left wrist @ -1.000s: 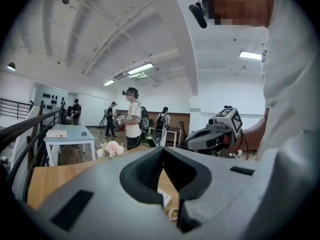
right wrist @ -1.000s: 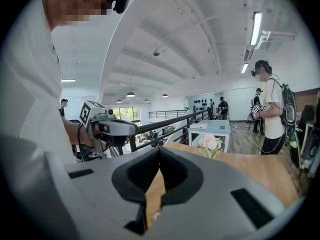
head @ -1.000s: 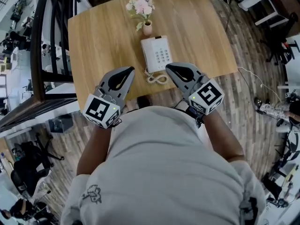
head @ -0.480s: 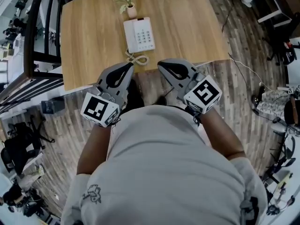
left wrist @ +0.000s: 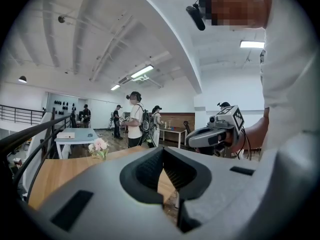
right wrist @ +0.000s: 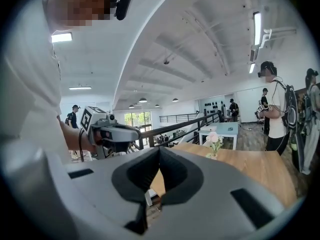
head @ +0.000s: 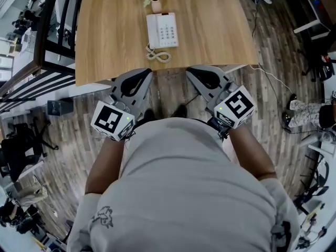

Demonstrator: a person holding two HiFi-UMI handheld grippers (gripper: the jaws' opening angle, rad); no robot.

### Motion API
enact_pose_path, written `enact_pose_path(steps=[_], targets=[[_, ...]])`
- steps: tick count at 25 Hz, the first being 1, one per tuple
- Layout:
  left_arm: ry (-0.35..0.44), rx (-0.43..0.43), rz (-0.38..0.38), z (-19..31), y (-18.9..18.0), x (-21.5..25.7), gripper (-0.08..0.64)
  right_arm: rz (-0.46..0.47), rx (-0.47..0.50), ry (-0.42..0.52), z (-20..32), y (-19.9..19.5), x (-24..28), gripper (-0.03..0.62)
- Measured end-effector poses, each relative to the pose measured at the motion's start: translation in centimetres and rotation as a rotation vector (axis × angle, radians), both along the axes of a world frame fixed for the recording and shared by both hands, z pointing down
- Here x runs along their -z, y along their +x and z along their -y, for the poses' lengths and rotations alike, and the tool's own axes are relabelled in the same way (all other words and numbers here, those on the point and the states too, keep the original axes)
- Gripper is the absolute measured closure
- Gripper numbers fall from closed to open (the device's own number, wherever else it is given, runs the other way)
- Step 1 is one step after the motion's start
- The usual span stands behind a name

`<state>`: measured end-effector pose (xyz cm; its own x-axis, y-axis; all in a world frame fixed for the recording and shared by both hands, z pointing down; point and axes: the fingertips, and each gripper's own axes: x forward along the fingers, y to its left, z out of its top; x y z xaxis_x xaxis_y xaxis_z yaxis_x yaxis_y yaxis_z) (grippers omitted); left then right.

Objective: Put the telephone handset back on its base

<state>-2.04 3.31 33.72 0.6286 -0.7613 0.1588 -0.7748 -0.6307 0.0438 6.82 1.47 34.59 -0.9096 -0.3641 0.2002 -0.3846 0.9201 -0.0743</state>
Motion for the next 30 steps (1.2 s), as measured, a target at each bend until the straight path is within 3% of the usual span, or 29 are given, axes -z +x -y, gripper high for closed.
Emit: enact_pose_path(steps=[6,15,30], targets=[[0.008,-0.076,-0.011,-4.1,-2.2,0.0,0.554,0.021,-0.034,0.005,-4.0,-3.7,0.8,0.588],[0.0,-0.097,-0.042,-10.0,-10.4,0.2,0.554,0.027,-0.089,0.003,-10.0,-10.8,0.4,0.588],[0.022,-0.161,-0.075,-13.7,-14.7,0.1,0.554,0.009,-0.189,0.02,-13.9,-14.1,0.7,0.588]])
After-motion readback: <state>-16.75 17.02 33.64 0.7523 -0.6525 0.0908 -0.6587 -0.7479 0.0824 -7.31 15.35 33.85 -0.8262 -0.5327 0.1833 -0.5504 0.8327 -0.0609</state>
